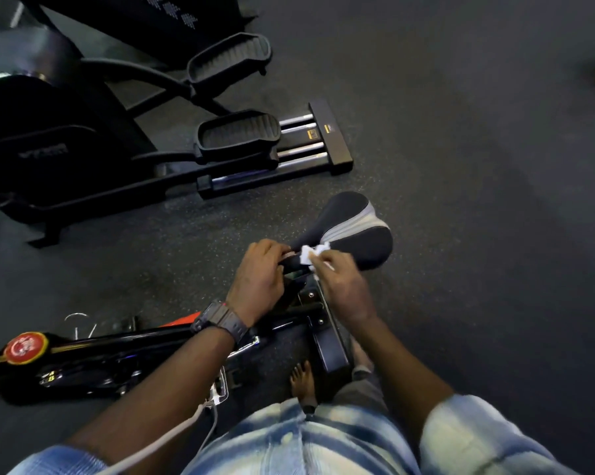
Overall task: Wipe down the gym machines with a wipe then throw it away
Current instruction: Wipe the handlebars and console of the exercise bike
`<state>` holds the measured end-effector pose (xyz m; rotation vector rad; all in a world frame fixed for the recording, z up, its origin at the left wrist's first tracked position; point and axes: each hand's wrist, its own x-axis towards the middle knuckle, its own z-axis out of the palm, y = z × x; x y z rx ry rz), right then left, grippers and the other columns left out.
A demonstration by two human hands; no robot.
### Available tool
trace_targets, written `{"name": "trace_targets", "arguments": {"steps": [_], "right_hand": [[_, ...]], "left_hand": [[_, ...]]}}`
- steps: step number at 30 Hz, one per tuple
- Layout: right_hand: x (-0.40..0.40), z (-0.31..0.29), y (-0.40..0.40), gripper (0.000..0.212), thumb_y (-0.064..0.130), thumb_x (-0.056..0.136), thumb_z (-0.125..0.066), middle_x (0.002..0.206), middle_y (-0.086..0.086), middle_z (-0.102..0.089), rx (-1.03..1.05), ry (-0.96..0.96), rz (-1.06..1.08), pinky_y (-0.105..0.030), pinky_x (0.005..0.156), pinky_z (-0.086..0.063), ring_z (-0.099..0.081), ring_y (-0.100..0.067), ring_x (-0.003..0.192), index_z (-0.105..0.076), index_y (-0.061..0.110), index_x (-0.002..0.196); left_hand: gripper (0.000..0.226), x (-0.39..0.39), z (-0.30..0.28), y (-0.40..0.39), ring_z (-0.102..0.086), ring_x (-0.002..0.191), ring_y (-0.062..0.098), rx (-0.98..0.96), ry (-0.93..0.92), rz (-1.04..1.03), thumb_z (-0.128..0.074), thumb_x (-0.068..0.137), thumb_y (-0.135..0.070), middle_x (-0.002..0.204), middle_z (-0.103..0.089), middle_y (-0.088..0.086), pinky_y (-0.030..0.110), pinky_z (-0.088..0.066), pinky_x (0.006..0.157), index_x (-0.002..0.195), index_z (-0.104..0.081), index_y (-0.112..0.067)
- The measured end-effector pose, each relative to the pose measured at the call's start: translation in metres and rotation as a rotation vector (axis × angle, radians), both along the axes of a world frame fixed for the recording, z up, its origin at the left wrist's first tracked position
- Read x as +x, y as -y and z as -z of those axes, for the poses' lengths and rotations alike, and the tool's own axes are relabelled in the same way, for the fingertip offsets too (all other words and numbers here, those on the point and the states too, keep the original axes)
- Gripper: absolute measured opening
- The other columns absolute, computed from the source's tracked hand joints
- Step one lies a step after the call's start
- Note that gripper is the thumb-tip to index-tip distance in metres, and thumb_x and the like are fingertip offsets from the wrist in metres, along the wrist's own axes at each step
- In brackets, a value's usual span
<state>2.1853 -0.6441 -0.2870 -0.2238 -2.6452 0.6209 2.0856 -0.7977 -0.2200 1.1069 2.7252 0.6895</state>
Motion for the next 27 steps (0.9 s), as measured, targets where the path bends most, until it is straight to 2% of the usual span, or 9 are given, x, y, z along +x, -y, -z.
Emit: {"name": "trace_targets", "arguments": {"steps": [6, 10, 12, 14, 16, 18, 21, 23, 27], "right_hand": [[-0.015, -0.011, 0.010, 0.047, 0.003, 0.079, -0.070, 0.111, -0.009, -0.062, 0.096, -0.031, -0.178, -0.034, 0.072, -0.053, -0.054, -0.027, 0.093, -0.064, 0.011, 0.124], [0.006, -0.006, -0.036, 0.041, -0.001, 0.083, -0.066, 0.106, -0.013, -0.061, 0.087, -0.027, 0.072, -0.037, 0.066, -0.055, -0.053, -0.028, 0.092, -0.066, 0.011, 0.122], [-0.009, -0.011, -0.008, 0.032, 0.013, 0.091, -0.058, 0.110, -0.010, -0.061, -0.005, 0.040, 0.101, -0.036, 0.072, -0.055, -0.052, -0.023, 0.097, -0.065, 0.015, 0.122], [-0.027, -0.019, 0.036, 0.035, 0.014, 0.088, -0.063, 0.114, -0.009, -0.061, -0.066, 0.056, -0.066, -0.036, 0.078, -0.054, -0.052, -0.023, 0.099, -0.064, 0.014, 0.123], [-0.043, -0.021, 0.062, 0.037, 0.007, 0.079, -0.072, 0.109, -0.009, -0.063, 0.075, -0.006, -0.277, -0.036, 0.073, -0.052, -0.053, -0.027, 0.093, -0.067, 0.007, 0.115], [-0.045, -0.021, 0.057, 0.029, 0.011, 0.079, -0.072, 0.107, -0.007, -0.065, 0.167, -0.007, -0.369, -0.038, 0.069, -0.048, -0.053, -0.027, 0.089, -0.069, 0.008, 0.107], [-0.047, -0.031, 0.027, 0.025, 0.016, 0.085, -0.064, 0.105, -0.001, -0.065, 0.248, 0.077, -0.132, -0.038, 0.070, -0.042, -0.051, -0.024, 0.088, -0.067, 0.019, 0.109], [-0.067, -0.042, 0.026, 0.018, 0.017, 0.089, -0.056, 0.101, 0.000, -0.065, 0.219, 0.236, 0.034, -0.038, 0.074, -0.040, -0.051, -0.023, 0.089, -0.065, 0.020, 0.104], [-0.081, -0.046, 0.060, 0.013, 0.021, 0.086, -0.052, 0.094, -0.002, -0.063, 0.227, 0.325, -0.306, -0.040, 0.079, -0.037, -0.058, -0.027, 0.091, -0.064, 0.019, 0.090]], "left_hand": [[0.032, -0.008, 0.002, 0.017, -0.060, 0.102, 0.028, 0.047, 0.147, -0.200, -0.056, 0.085, 0.006, 0.109, -0.066, 0.011, 0.034, -0.045, 0.091, 0.113, -0.066, -0.006], [0.038, -0.009, 0.001, 0.022, -0.063, 0.103, 0.022, 0.115, 0.276, -0.298, -0.050, 0.085, 0.009, 0.113, -0.068, 0.008, 0.023, -0.044, 0.090, 0.116, -0.066, -0.006], [0.037, -0.010, 0.003, 0.021, -0.063, 0.101, 0.020, 0.153, 0.334, -0.345, -0.048, 0.088, 0.009, 0.111, -0.069, 0.006, 0.023, -0.045, 0.091, 0.115, -0.066, -0.008], [0.034, -0.012, 0.000, 0.020, -0.063, 0.097, 0.016, 0.200, 0.407, -0.412, -0.048, 0.091, 0.006, 0.107, -0.070, 0.004, 0.020, -0.046, 0.086, 0.114, -0.067, -0.010], [0.034, -0.015, -0.005, 0.019, -0.061, 0.096, 0.015, 0.240, 0.466, -0.459, -0.047, 0.091, 0.006, 0.105, -0.069, 0.004, 0.018, -0.046, 0.081, 0.114, -0.066, -0.010], [0.036, -0.019, -0.007, 0.021, -0.062, 0.099, 0.019, 0.251, 0.503, -0.477, -0.046, 0.090, 0.006, 0.104, -0.067, 0.003, 0.028, -0.051, 0.087, 0.115, -0.065, -0.010], [0.036, -0.021, -0.006, 0.025, -0.065, 0.099, 0.025, 0.313, 0.585, -0.510, -0.046, 0.089, 0.006, 0.102, -0.066, 0.001, 0.044, -0.054, 0.092, 0.111, -0.063, -0.017], [0.034, -0.020, -0.004, 0.025, -0.063, 0.103, 0.026, 0.328, 0.615, -0.558, -0.044, 0.092, 0.003, 0.109, -0.063, 0.003, 0.044, -0.053, 0.093, 0.113, -0.061, -0.017], [0.027, -0.022, -0.002, 0.023, -0.057, 0.109, 0.021, 0.302, 0.492, -0.614, -0.045, 0.100, -0.009, 0.122, -0.058, 0.007, 0.033, -0.045, 0.094, 0.123, -0.059, -0.011]]}}
